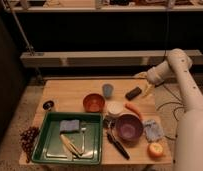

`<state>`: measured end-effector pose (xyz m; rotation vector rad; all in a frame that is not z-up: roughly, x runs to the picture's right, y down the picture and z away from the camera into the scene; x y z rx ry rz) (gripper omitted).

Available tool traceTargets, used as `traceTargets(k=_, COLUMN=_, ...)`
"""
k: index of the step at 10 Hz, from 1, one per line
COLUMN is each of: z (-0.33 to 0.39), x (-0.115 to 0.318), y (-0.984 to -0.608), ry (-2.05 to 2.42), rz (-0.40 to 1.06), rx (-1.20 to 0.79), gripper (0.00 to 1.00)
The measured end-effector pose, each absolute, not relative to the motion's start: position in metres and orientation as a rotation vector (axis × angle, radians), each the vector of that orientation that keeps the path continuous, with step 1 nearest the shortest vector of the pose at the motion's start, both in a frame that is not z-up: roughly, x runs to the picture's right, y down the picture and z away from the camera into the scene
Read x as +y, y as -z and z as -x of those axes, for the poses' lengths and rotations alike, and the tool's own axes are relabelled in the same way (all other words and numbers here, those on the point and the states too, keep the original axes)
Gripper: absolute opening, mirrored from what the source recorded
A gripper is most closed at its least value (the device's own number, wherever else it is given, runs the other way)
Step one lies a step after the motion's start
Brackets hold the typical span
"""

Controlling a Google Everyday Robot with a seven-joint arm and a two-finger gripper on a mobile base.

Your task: Place apple in plastic cup

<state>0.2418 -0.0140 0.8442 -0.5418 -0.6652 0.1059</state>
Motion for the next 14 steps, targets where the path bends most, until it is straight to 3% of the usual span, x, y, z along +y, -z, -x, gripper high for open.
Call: traceTargets(k=14, z=-0.301, x=0.097, y=-0.779, ry=-0.194, rz=0.694, rx=-0.674, gripper=0.8)
